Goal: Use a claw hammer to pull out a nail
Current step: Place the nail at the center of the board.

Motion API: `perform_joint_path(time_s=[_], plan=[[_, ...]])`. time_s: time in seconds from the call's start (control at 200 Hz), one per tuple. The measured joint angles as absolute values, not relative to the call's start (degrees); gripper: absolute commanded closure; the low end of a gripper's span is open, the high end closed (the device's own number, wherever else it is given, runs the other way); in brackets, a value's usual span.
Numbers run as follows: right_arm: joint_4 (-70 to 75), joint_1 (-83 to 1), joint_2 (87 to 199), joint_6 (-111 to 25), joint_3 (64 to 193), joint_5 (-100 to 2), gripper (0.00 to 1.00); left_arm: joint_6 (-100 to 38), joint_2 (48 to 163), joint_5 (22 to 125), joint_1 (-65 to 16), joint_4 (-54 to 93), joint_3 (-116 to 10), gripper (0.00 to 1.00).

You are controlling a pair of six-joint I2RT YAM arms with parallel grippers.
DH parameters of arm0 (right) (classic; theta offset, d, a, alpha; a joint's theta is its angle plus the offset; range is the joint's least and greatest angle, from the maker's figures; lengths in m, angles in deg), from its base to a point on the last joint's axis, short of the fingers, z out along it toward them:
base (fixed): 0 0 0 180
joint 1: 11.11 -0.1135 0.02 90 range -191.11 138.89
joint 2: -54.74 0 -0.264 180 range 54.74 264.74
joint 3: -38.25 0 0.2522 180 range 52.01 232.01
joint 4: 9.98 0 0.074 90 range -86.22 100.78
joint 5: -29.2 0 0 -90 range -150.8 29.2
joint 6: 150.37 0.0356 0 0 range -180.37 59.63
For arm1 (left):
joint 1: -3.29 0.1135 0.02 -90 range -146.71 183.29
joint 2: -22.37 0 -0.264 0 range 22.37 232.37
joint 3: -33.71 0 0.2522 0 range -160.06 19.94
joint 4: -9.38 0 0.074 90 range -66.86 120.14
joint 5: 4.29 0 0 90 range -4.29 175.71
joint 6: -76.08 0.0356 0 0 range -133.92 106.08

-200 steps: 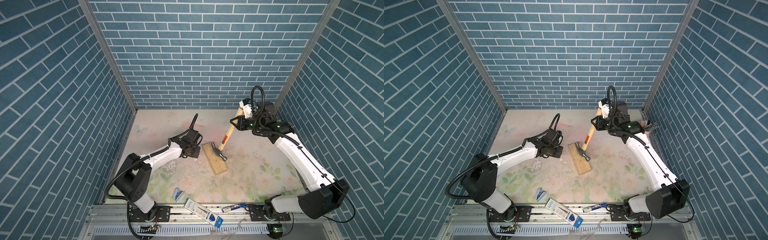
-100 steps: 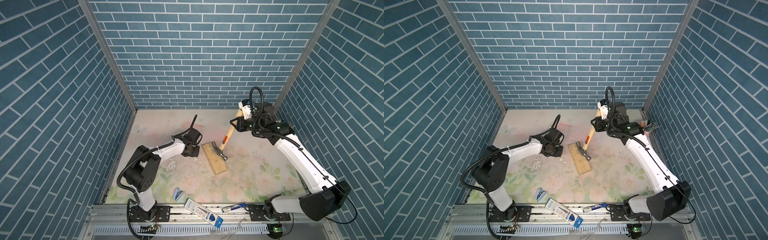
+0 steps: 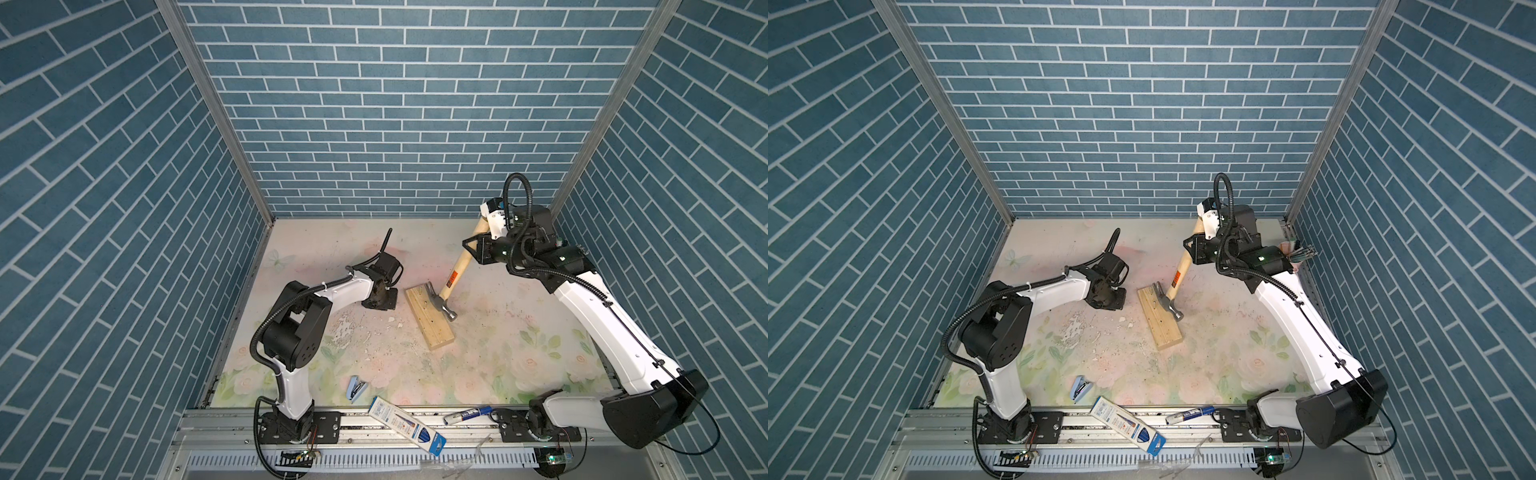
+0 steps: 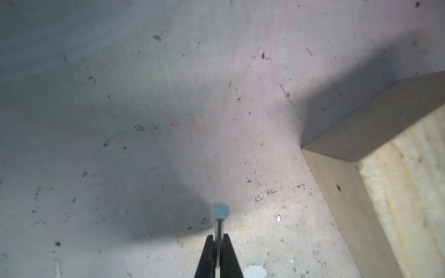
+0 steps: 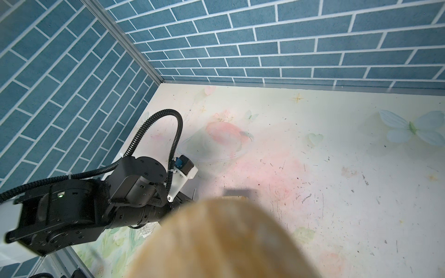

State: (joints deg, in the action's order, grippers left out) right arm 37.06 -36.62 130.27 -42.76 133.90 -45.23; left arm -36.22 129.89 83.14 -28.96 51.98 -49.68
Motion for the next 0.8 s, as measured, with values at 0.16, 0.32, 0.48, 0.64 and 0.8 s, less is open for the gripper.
perform_joint_path(time_s=[0.16, 0.32, 0.48, 0.64, 0.8], plan=[[37.23, -36.62, 129.92, -42.74, 133.90, -45.25, 1.00, -36.62, 130.83, 83.36, -28.52, 52.22, -50.34, 0.96], [37.23, -36.62, 129.79, -42.76, 133.90, -45.36, 1.00, -37.05, 131.31, 83.53, -28.20, 52.62, -50.69, 0.94], [37.23, -36.62, 129.77, -42.76, 133.90, -45.58, 1.00, -37.49, 132.49, 83.53, -28.09, 52.83, -51.56, 0.93], [37.25, -36.62, 129.73, -42.76, 133.90, -45.62, 1.00, -37.80, 132.86, 83.51, -27.96, 52.88, -52.13, 0.90], [37.25, -36.62, 129.62, -42.76, 133.57, -45.64, 1.00, -38.39, 133.24, 83.47, -27.80, 52.83, -52.35, 0.85]])
